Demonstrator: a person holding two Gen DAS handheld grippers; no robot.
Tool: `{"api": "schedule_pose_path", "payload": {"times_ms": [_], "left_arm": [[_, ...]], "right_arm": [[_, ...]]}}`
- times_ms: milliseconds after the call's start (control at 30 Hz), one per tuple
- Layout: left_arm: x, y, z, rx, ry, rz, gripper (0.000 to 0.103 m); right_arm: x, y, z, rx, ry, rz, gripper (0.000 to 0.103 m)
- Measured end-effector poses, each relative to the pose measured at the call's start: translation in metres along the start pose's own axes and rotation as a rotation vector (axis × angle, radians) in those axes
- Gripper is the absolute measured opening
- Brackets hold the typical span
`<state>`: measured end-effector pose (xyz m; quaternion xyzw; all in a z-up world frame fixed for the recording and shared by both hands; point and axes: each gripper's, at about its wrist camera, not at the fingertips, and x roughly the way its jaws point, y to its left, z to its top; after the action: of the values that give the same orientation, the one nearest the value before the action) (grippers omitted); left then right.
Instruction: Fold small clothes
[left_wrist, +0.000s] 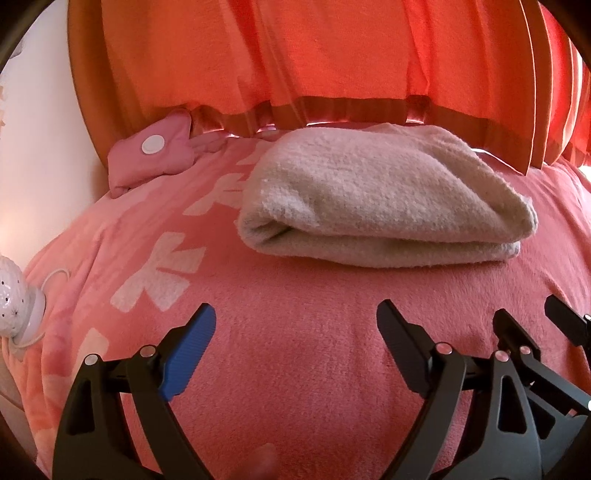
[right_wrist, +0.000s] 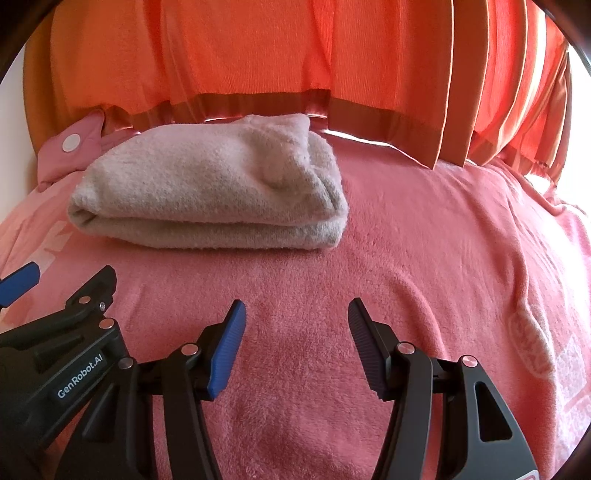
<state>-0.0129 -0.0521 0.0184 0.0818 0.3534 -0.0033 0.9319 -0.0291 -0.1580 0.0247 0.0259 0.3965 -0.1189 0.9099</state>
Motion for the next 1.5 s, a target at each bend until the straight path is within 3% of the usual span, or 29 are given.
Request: {"api": "schedule_pose_path", "payload": {"times_ms": [1267, 1500], "left_arm": [[0.0061, 0.0009, -0.0002, 0.006, 0.03, -0.024, 0.084], [0.0047, -0.0026, -0.0005, 0.032, 0.02, -0.022, 0.076]], "right_arm": [[0.002, -0.0005, -0.0021, -0.005, 0.011, -0.002, 0.055], [0.0009, -0.0022, -0.005, -0.012, 0.014, -0.001, 0.055]]}}
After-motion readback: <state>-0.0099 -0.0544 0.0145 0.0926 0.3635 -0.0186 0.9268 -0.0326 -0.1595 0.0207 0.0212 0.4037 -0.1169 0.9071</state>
